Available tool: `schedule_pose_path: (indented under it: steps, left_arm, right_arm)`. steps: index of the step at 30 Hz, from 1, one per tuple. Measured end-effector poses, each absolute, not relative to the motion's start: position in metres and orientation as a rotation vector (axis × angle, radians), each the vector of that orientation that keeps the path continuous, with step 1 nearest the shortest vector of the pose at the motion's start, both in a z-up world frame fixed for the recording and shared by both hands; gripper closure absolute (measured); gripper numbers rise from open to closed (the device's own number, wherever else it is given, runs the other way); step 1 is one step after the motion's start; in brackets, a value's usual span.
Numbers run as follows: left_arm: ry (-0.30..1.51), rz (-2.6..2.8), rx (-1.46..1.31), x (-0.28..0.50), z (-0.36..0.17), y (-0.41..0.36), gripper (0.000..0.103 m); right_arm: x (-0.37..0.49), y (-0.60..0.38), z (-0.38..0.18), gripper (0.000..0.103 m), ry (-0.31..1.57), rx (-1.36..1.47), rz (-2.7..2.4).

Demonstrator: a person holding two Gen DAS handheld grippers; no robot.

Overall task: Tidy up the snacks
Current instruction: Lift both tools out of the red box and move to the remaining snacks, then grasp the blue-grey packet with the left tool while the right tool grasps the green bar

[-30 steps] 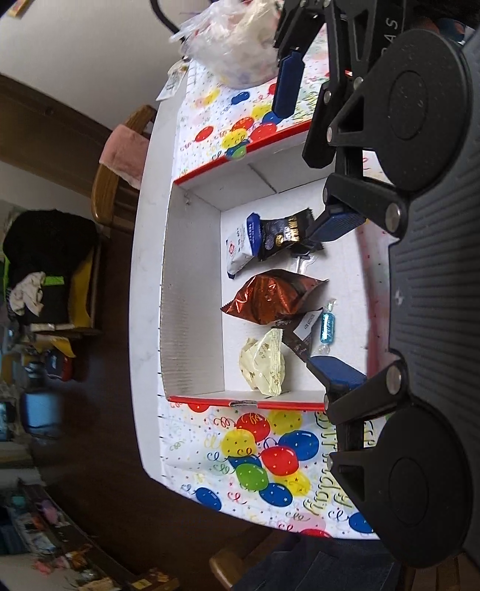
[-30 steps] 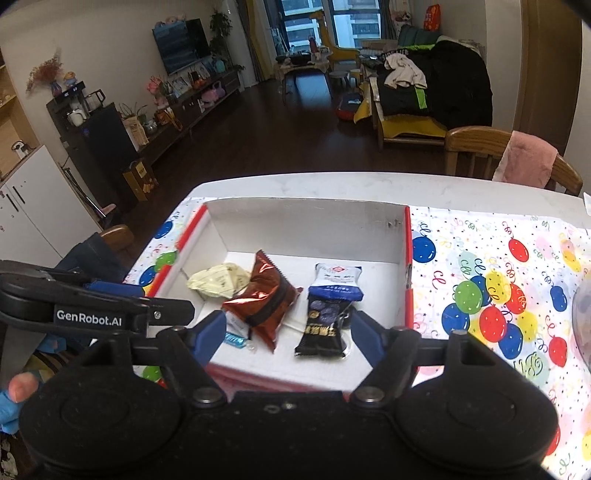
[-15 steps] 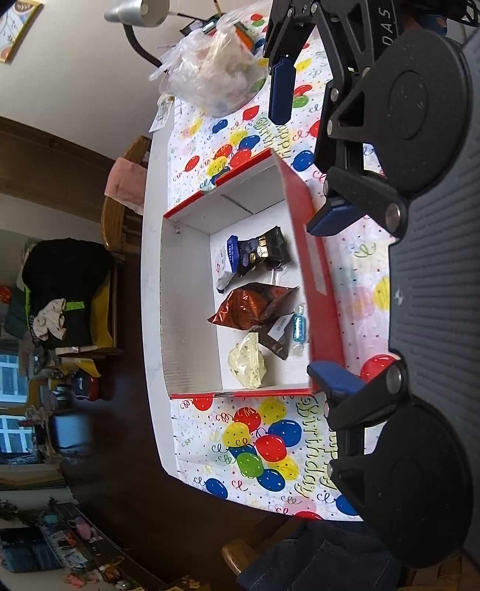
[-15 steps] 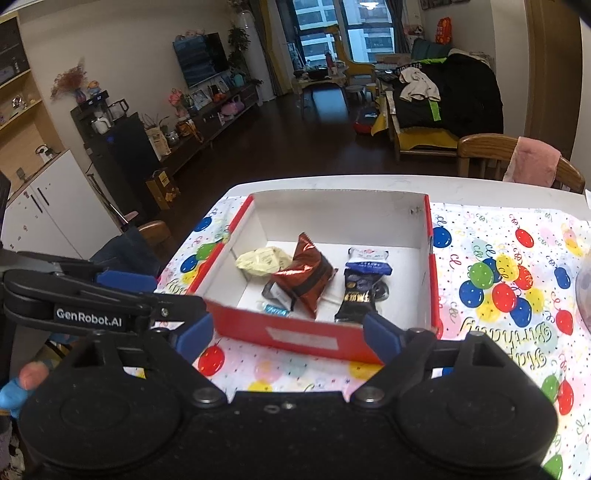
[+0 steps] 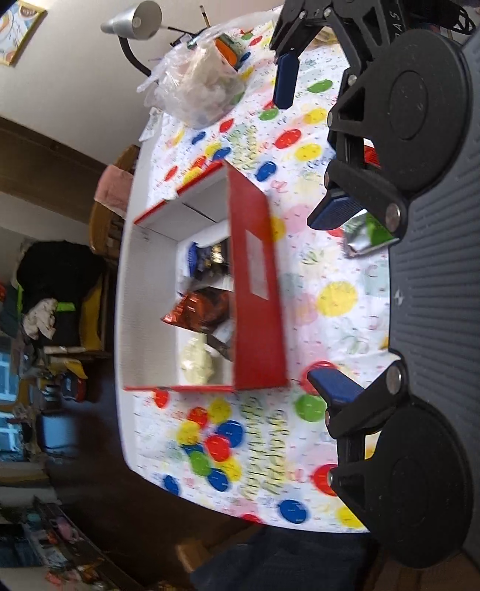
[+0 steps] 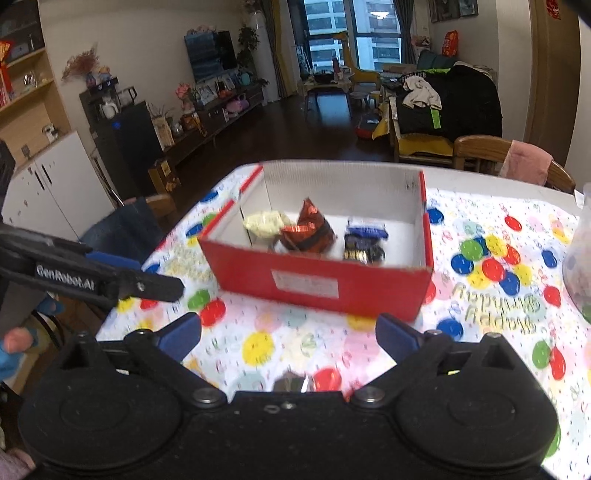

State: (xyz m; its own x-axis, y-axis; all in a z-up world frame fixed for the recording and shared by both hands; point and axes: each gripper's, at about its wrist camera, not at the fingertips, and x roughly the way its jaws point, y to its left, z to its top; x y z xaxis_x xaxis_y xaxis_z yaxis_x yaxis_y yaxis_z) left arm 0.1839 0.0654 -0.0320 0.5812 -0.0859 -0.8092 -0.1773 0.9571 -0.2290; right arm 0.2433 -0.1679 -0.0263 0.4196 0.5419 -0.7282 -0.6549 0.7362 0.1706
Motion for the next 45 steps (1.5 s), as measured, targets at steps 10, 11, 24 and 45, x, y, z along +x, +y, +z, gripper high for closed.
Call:
schedule_pose_path:
  steps: [10, 11, 24, 45]
  left_arm:
    - [1.077, 0.197, -0.436, 0.165, -0.077, 0.069, 0.021]
    - [1.088, 0.219, -0.456, 0.164, -0.081, 0.069, 0.021]
    - [1.239, 0.546, -0.787, 0.161, -0.143, 0.052, 0.021]
    - [1.252, 0.695, -0.837, 0.168, -0.161, 0.032, 0.035]
  right_arm:
    - [0.219, -0.190, -0.059, 0.002, 0.927, -0.181, 0.726]
    - [0.219, -0.193, -0.060, 0.002, 0.927, -0.185, 0.727]
    - [0.244, -0.220, -0.096, 0.002, 1.005, -0.304, 0.841]
    - [0.271, -0.230, -0.110, 0.003, 1.040, -0.355, 0.945]
